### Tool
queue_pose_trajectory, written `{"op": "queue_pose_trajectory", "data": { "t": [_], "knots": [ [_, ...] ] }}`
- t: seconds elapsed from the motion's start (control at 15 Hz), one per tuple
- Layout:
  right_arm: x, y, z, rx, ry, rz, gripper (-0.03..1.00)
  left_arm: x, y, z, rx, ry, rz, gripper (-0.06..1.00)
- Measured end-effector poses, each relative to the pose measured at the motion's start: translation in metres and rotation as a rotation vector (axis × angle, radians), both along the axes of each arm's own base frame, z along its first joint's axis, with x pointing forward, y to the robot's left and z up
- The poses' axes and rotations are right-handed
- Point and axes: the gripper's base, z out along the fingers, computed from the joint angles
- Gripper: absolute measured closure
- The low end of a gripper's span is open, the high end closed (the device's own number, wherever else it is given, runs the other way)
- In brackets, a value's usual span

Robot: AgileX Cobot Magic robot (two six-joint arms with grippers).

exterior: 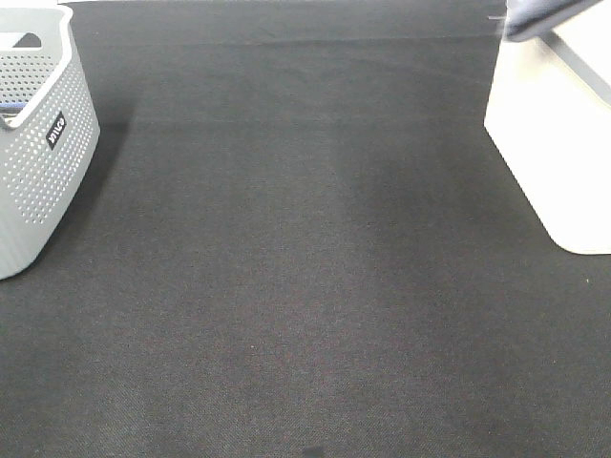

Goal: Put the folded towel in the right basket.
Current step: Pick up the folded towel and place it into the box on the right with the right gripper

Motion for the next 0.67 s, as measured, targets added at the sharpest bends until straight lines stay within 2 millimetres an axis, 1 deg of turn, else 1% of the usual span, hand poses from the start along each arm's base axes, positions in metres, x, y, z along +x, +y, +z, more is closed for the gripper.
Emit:
{"op": "queue_pose_trajectory", "data": {
  "t": [0.13, 0.2, 0.27, 0.33, 0.4, 0.53, 0.6, 0.67],
  "knots": [
    [-0.003, -0.038, 0.000, 0.037, 0.002, -0.116, 0.89, 0.000, 0.000, 0.000, 0.000, 0.000, 0.000, -0.03],
    [-0.004, -0.054, -0.001, 0.043, 0.004, -0.157, 0.89, 0.000, 0.000, 0.000, 0.000, 0.000, 0.000, -0.03],
    [-0.003, -0.071, -0.007, 0.057, 0.017, -0.203, 0.89, 0.000, 0.000, 0.000, 0.000, 0.000, 0.000, -0.03],
    [-0.003, -0.071, -0.007, 0.057, 0.017, -0.203, 0.89, 0.000, 0.000, 0.000, 0.000, 0.000, 0.000, -0.03],
    [0.002, -0.076, -0.017, 0.072, 0.042, -0.213, 0.89, 0.000, 0.000, 0.000, 0.000, 0.000, 0.000, -0.03],
    [0.016, -0.075, -0.047, 0.123, 0.112, -0.201, 0.89, 0.000, 0.000, 0.000, 0.000, 0.000, 0.000, -0.03],
    [0.025, -0.073, -0.068, 0.157, 0.164, -0.193, 0.89, 0.000, 0.000, 0.000, 0.000, 0.000, 0.000, -0.03],
    [0.029, -0.075, -0.080, 0.156, 0.191, -0.196, 0.86, 0.000, 0.000, 0.000, 0.000, 0.000, 0.000, -0.03]
  ]
}}
